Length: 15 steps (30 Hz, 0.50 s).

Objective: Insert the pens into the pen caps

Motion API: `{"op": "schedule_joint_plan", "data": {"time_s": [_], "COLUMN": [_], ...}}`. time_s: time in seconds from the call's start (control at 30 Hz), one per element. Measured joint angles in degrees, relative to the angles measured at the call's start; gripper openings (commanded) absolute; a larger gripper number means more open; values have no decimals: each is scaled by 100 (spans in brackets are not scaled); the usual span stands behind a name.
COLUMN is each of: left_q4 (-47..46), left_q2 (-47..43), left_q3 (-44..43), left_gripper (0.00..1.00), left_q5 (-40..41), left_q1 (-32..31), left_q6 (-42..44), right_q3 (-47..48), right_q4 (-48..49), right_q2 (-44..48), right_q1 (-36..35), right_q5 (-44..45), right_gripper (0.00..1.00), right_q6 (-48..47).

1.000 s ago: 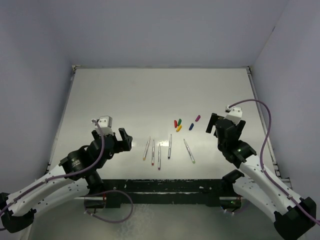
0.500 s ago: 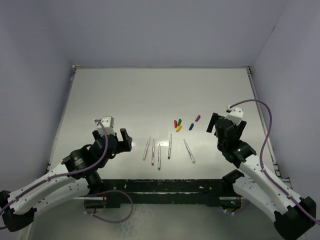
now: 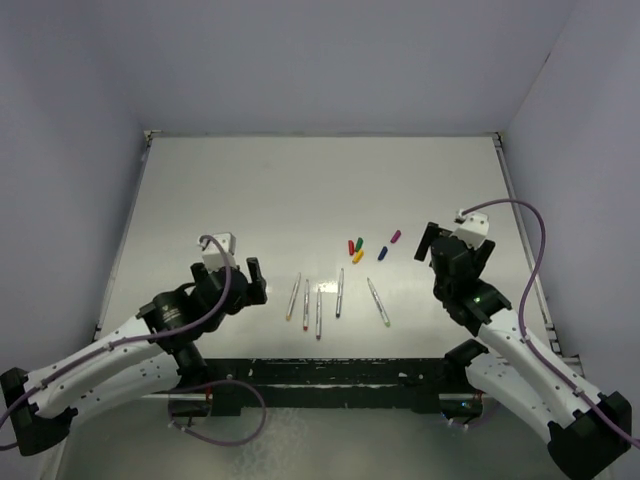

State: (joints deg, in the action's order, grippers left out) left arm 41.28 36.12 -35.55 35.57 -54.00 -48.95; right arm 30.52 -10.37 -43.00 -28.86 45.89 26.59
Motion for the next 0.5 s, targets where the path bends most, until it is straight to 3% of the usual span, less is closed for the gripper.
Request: {"op": "schedule_joint_plan", "data": {"time_s": [0.2,0.3,0.33,0.5], "left_q4": [-4,-68,-105,-262], "left_q2": [1349,1744,1812,2046], "left_q3": [-192,-197,-197,-238], "left_gripper": [98,69,65,68], "left_q5": [-232,-411,-461,-645], "left_q1": [0,0,0,0], "left_q6": [-101,-98,-101,-105], "right_q3": [247,490,529,551], "right_q4": [-166,-306,-323,-404], "right_q2": [-92,-125,-125,-127], "right_q1": [0,0,0,0], "right_q5": [-232,-398,-472,-970], "right_gripper": [100,100,100,91], "right_q6": [-44,33,66,358]}}
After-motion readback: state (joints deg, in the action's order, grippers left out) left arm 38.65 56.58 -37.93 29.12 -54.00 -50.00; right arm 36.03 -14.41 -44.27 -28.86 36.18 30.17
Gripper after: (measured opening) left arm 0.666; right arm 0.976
